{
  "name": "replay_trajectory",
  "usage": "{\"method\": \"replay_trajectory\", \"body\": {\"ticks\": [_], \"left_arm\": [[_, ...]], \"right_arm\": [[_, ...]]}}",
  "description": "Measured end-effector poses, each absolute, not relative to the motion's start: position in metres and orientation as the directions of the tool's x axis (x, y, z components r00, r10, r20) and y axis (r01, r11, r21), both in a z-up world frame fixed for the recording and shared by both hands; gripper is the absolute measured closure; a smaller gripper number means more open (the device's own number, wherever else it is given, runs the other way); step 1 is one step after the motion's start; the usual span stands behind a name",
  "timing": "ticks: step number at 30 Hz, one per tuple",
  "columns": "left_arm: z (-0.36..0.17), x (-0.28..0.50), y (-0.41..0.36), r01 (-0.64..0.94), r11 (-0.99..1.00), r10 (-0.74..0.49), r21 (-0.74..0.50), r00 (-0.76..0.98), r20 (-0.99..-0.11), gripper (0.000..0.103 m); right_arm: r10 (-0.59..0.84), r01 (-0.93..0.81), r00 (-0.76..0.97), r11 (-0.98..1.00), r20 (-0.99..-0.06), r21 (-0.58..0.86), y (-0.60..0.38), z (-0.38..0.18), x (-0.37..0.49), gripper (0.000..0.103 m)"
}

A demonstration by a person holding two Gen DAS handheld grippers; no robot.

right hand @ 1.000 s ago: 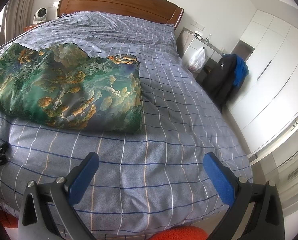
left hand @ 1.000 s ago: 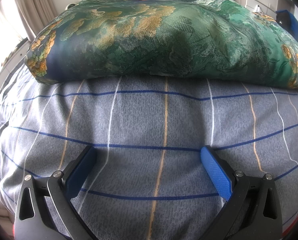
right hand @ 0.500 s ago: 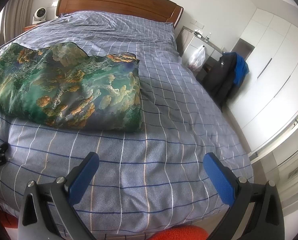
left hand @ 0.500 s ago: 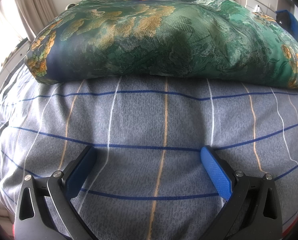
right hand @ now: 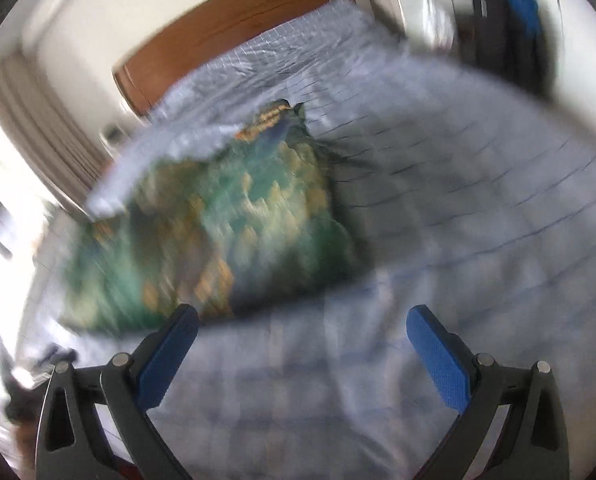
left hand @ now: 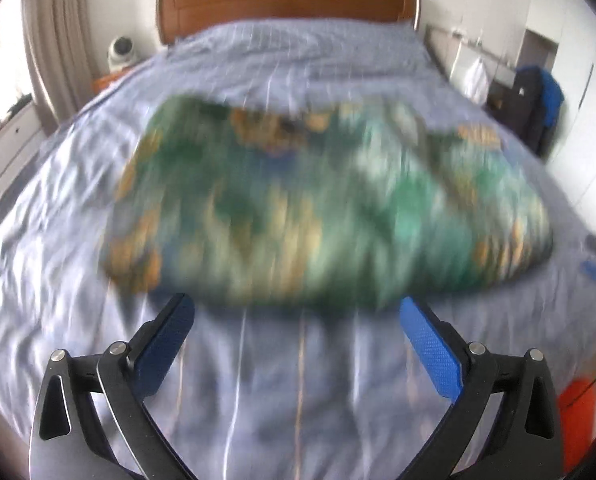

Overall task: Fold large clothes
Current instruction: 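Grasp the folded jacket with both grippers and lift it off the bed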

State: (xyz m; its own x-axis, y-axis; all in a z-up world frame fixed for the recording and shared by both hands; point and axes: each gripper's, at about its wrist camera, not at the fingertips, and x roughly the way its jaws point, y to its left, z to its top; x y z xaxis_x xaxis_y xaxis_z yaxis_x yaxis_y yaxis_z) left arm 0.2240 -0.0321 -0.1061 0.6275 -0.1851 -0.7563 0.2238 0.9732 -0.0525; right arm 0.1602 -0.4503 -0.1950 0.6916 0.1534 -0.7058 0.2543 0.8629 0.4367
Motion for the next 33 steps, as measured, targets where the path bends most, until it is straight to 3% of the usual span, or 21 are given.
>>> {"method": "replay_trajectory", "body": {"ticks": [2,5,10,13,14,15,16,17,18,19,24,27,29,33], "left_arm": [[-0.1,0.265,-0.046,0.19,0.981,-0.149,-0.032,0.647,-0.748,0.0],[-0.107,0.326,-0.065,0.095,0.995,-0.069,-0.009,0.651,-0.756,0.001],[-0.187,0.398,-0.107,0.046,0.986,0.113,0.159,0.519,-0.848,0.0],[-0.203,0.382,-0.126,0.039,0.952,0.211,0.303,0.632,-0.745,0.001],[-0.206,0.376,-0.13,0.027,0.94,0.239,0.341,0.663,-0.709,0.001],[-0.206,0.373,-0.132,0.02,0.932,0.252,0.362,0.682,-0.686,0.001],[-0.206,0.372,-0.133,0.018,0.931,0.253,0.366,0.691,-0.677,0.001],[-0.206,0.373,-0.13,0.018,0.935,0.244,0.355,0.692,-0.68,0.001],[-0.205,0.375,-0.127,0.023,0.943,0.228,0.333,0.685,-0.692,0.001],[-0.205,0.377,-0.124,0.028,0.948,0.215,0.318,0.679,-0.702,0.001],[-0.201,0.382,-0.115,0.053,0.965,0.163,0.258,0.652,-0.741,0.001],[-0.185,0.382,-0.094,0.107,0.981,0.074,0.164,0.573,-0.816,0.002],[-0.162,0.374,-0.056,0.12,0.99,-0.004,0.069,0.523,-0.852,0.004],[-0.124,0.326,0.058,0.022,0.999,-0.05,-0.045,0.541,-0.84,0.003]], "right_arm": [[0.27,0.234,0.715,0.777,-0.645,0.584,-0.472,-0.211,0.192,0.0],[0.354,0.245,0.675,0.719,-0.647,0.65,-0.485,-0.239,0.235,0.0],[0.465,0.25,0.601,0.663,-0.65,0.706,-0.485,-0.282,0.282,0.0],[0.496,0.273,0.614,0.596,-0.614,0.755,-0.486,-0.3,0.291,0.0],[0.506,0.263,0.618,0.587,-0.601,0.765,-0.484,-0.3,0.294,0.003],[0.525,0.241,0.62,0.58,-0.584,0.778,-0.481,-0.299,0.297,0.029],[0.554,0.215,0.614,0.569,-0.563,0.794,-0.477,-0.297,0.3,0.042],[0.563,0.204,0.611,0.566,-0.556,0.798,-0.474,-0.292,0.301,0.046],[0.569,0.187,0.616,0.567,-0.545,0.803,-0.471,-0.285,0.3,0.057],[0.574,0.157,0.628,0.568,-0.526,0.808,-0.466,-0.27,0.299,0.059],[0.601,-0.086,0.658,0.658,-0.453,0.748,-0.387,-0.16,0.303,0.062],[0.611,-0.26,0.622,0.751,-0.49,0.607,-0.297,-0.099,0.313,0.062],[0.607,-0.367,0.595,0.789,-0.527,0.493,-0.23,-0.075,0.319,0.062],[0.594,-0.482,0.574,0.801,-0.563,0.354,-0.126,-0.062,0.331,0.062]]}}
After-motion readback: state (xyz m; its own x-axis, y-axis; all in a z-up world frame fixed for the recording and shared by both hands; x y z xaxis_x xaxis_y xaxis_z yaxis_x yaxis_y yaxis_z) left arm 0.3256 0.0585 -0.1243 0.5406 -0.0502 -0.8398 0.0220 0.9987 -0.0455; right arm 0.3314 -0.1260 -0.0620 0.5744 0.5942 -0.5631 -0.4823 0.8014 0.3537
